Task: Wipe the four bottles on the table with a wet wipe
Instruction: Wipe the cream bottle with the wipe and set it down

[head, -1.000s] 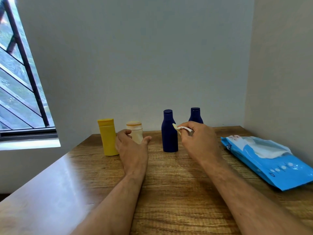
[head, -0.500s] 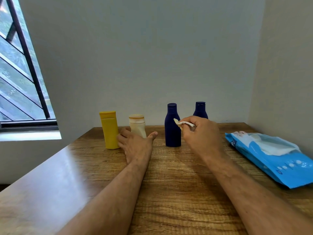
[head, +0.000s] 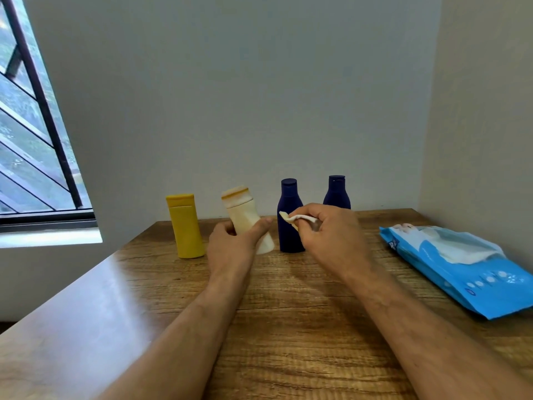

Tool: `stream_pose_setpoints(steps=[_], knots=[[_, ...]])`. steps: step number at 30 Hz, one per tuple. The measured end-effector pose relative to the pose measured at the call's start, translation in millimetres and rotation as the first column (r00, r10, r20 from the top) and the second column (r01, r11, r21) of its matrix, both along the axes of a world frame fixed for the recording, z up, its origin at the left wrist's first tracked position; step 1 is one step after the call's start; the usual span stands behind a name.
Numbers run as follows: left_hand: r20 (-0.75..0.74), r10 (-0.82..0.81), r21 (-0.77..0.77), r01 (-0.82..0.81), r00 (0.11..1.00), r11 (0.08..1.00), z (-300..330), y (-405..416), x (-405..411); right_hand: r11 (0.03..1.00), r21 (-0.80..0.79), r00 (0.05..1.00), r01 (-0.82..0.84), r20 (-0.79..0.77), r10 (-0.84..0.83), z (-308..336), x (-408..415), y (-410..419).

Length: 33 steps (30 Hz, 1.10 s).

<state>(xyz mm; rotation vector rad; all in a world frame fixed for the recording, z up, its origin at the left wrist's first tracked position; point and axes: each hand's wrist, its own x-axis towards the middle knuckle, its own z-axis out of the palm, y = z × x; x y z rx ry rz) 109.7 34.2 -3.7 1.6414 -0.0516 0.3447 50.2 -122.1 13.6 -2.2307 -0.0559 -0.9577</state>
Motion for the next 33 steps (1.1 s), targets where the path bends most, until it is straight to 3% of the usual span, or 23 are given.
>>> stream_pose_setpoints(steps=[4, 15, 20, 24, 27, 30, 33], knots=[[0.023, -0.264, -0.089, 0.265, 0.964, 0.960, -2, 15, -20, 0.998, -0.004, 0.998, -0.055, 0.029, 0.055, 2, -3, 5], [0.026, -0.549, -0.198, 0.542, 0.836, 0.817, -14, 14, -8, 0.993, 0.013, 0.992, -0.117, 0.054, 0.116, 3, -10, 9], [0.058, -0.619, -0.212, 0.615, 0.783, 0.759, -16, 9, -8, 0.987, 0.038, 0.987, -0.158, -0.011, 0.159, -1, -7, 14], [-0.002, -0.672, -0.474, 0.591, 0.740, 0.653, -11, 9, -9, 0.977, 0.077, 0.978, -0.199, -0.048, 0.203, -2, -5, 15], [-0.003, -0.679, -0.614, 0.534, 0.734, 0.581, -9, 8, -7, 0.958, 0.005, 0.946, -0.286, -0.159, 0.283, -1, -6, 18], [-0.026, -0.650, -0.662, 0.474, 0.759, 0.580, -7, 9, -4, 0.908, -0.048, 0.860, -0.416, -0.344, 0.376, -3, -9, 21], [-0.056, -0.676, -0.653, 0.486, 0.734, 0.582, -6, 11, -6, 0.924, -0.084, 0.893, -0.373, -0.304, 0.332, -5, -9, 21]])
